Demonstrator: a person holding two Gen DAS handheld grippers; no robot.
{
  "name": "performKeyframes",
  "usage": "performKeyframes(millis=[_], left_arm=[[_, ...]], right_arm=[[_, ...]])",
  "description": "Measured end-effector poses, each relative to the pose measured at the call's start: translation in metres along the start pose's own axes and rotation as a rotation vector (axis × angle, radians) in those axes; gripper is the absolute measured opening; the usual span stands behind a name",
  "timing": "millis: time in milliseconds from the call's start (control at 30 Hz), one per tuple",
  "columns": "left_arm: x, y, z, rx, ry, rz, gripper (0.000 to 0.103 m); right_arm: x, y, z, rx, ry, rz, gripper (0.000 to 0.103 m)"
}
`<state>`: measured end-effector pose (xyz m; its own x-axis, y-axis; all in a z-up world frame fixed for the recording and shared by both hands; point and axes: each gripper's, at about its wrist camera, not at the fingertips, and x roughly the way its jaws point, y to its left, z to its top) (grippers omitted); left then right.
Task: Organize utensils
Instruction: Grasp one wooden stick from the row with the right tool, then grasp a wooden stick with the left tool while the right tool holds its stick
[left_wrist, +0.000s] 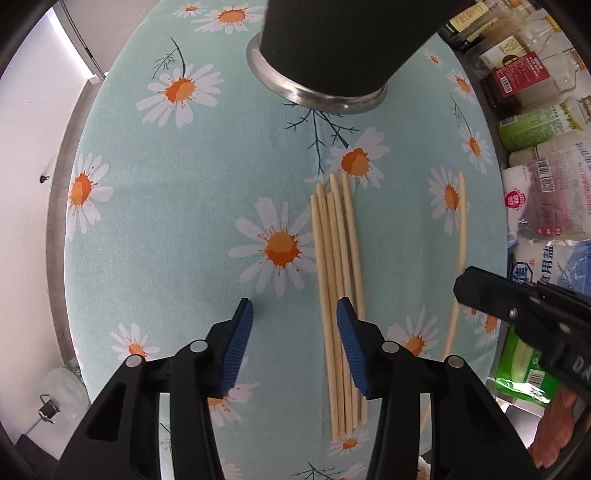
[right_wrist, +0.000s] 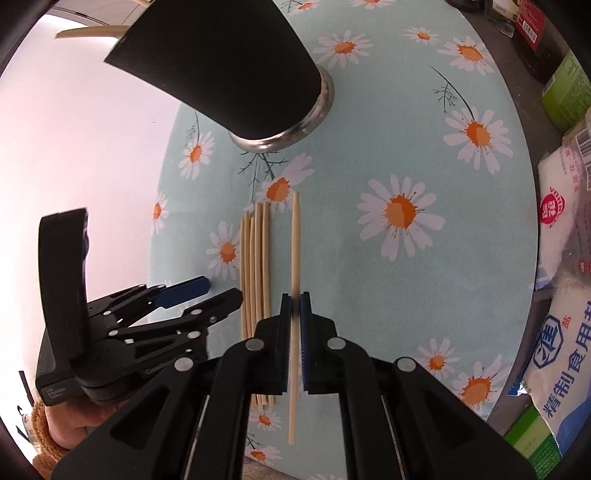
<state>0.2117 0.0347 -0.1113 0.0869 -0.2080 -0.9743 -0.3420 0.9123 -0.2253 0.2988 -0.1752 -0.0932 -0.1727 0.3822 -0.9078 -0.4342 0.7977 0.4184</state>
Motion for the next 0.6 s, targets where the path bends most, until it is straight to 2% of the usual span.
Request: performKeyframes(millis=[200,500,600], left_arm=[[0.005,-0.022,0.001,0.012,-0.022,0.103,0.038],[0.007,-0.041,0.002,0.001,-0.034,0.151,0.035],[0.010,-0.052,0.003,-0.011,-0.037,0.159,0.031]], right_arm=[[-0.006,-0.005,-0.012,-0.006,-0.014,0.021,0.006],[-0.010,-0.008,-0.012,-0.016,-0.024,0.049,0.005],[-0.016,-0.007,-0.014,-0.028,-0.027,0.059,0.005]])
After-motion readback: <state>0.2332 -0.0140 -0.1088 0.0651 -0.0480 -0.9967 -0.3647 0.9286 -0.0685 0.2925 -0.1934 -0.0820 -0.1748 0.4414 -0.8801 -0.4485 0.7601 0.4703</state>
